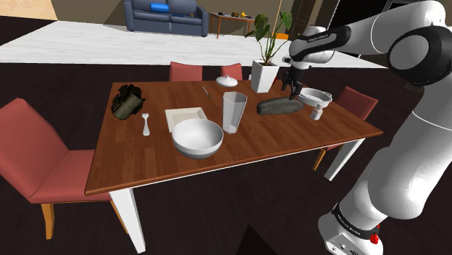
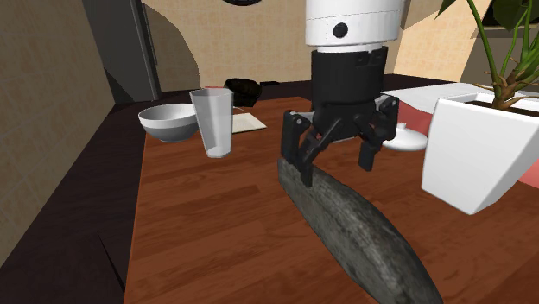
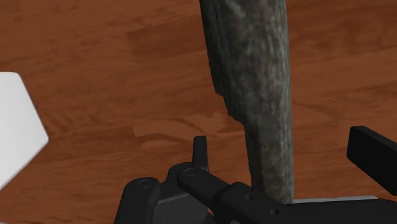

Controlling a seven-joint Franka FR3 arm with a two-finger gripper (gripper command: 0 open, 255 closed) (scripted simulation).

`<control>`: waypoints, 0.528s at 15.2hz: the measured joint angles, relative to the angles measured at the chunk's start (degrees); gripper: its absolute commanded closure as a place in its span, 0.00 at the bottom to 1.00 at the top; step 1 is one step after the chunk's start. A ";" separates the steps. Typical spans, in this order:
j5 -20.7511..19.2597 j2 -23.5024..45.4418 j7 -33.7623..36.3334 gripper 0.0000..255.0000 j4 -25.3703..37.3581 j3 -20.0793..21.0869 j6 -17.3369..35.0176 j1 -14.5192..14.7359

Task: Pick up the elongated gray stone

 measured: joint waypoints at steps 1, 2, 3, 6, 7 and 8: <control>0.47 0.62 -0.85 0.00 -0.06 -0.08 0.52 -0.22; 0.90 1.17 -1.35 0.00 -0.34 -0.08 1.22 -0.35; 1.30 1.68 -1.73 0.00 -0.66 -0.06 1.91 -0.45; 2.14 2.71 -2.35 0.00 -1.65 0.06 3.69 -0.61; 2.29 2.83 -2.53 0.00 -2.29 0.07 4.41 -0.65; 2.42 2.97 -2.64 1.00 -2.53 0.08 4.76 -0.68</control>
